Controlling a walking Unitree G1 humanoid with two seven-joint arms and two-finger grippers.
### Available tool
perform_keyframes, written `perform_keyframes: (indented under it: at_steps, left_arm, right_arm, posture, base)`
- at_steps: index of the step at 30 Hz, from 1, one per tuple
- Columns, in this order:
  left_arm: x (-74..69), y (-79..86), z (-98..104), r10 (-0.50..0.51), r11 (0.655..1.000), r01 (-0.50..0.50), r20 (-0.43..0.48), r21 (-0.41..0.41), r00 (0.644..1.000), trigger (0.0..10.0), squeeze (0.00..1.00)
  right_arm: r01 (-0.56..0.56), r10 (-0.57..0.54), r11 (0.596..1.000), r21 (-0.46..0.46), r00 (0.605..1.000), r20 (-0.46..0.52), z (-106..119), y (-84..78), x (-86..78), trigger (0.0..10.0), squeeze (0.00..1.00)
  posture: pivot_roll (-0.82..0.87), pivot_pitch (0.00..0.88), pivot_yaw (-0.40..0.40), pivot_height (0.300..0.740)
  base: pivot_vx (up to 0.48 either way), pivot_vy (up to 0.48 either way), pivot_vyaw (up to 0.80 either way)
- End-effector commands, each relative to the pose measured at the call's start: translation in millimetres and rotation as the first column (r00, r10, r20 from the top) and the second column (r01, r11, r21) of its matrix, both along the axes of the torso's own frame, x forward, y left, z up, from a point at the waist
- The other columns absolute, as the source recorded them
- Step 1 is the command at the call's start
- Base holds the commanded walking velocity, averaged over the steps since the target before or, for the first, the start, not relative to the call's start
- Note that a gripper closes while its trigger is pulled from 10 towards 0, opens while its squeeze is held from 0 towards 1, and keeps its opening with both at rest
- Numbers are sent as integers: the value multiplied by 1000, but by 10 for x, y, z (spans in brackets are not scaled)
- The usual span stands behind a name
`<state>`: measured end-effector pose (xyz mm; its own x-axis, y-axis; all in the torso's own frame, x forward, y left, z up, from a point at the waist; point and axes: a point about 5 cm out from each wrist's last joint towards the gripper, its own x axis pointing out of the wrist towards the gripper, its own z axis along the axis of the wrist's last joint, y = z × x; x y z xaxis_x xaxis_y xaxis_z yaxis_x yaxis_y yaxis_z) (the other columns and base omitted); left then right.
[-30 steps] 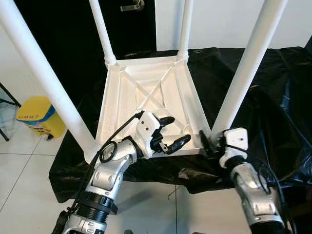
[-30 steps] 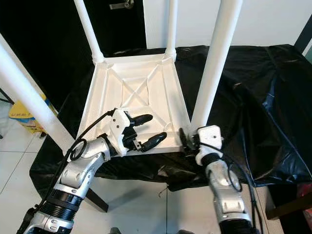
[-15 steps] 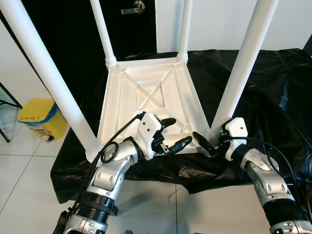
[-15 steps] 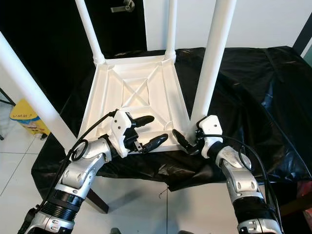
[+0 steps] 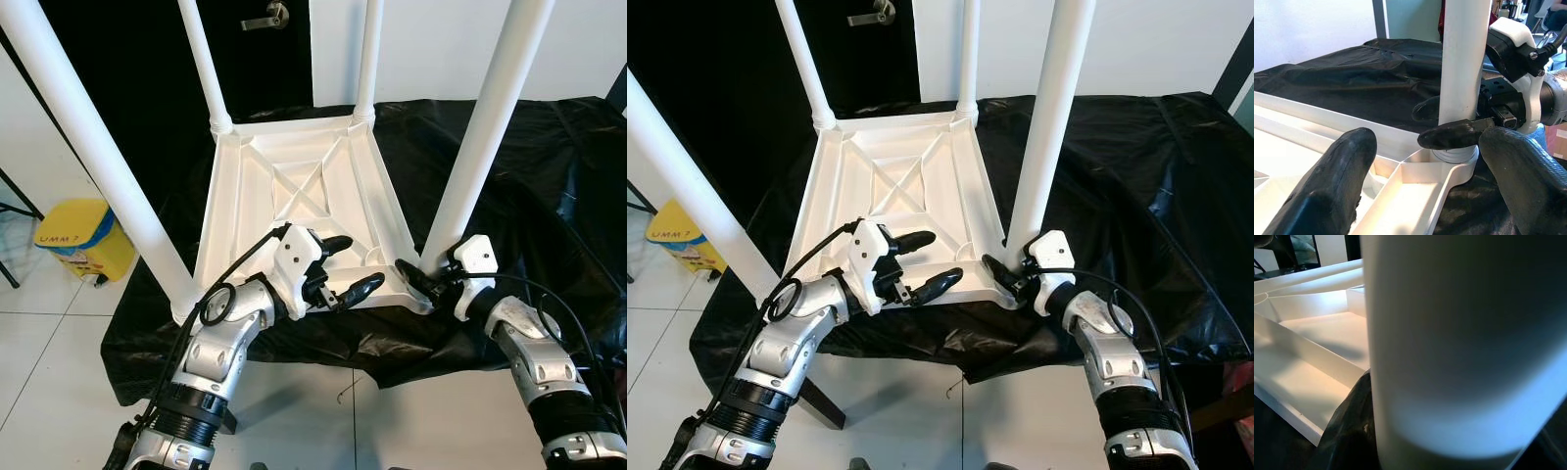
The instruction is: Building children table
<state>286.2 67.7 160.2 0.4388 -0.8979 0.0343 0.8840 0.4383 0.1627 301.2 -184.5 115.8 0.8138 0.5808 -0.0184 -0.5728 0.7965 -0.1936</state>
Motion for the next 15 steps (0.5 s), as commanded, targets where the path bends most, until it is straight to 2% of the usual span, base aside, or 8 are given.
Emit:
perform_keyframes:
  at_steps: [1,2,3,4,11,15]
  left_arm:
    - [24,28,-7,49,999,-49,-5,-2,999,10000,0]
    - [24,28,-7,49,999,-49,-5,-2,999,10000,0]
    - [25,25,-8,45,999,-45,-6,0,999,10000,0]
    - [27,20,-8,40,999,-40,-7,1,999,10000,0]
    - [26,9,-8,28,1000,-28,-9,5,1000,10000,0]
    - [20,8,-13,24,1000,-24,-11,6,1000,10000,0]
  right_arm:
    - [15,-16,1000,-14,999,-32,-92,-10,-53,0,0]
    - [15,-16,1000,-14,999,-32,-92,-10,-53,0,0]
    - [39,-39,999,-5,999,-32,-103,-20,-67,6784,0]
    - [70,-70,998,0,997,-28,-115,-35,-76,10000,0]
    - [178,-178,984,25,984,-11,-132,-26,-130,10000,0]
    - [287,-287,957,51,958,-5,-128,8,-158,10000,0]
  posture:
    - [-120,22,39,740]
    - [-120,22,39,740]
    - [-125,25,46,740]
    - [-126,25,47,740]
    - [-134,30,55,740]
    - [-132,34,56,740]
  base:
    - [0,0,0]
    - [0,0,0]
    - [0,0,0]
    - [0,0,0]
    - [0,0,0]
    - [0,0,0]
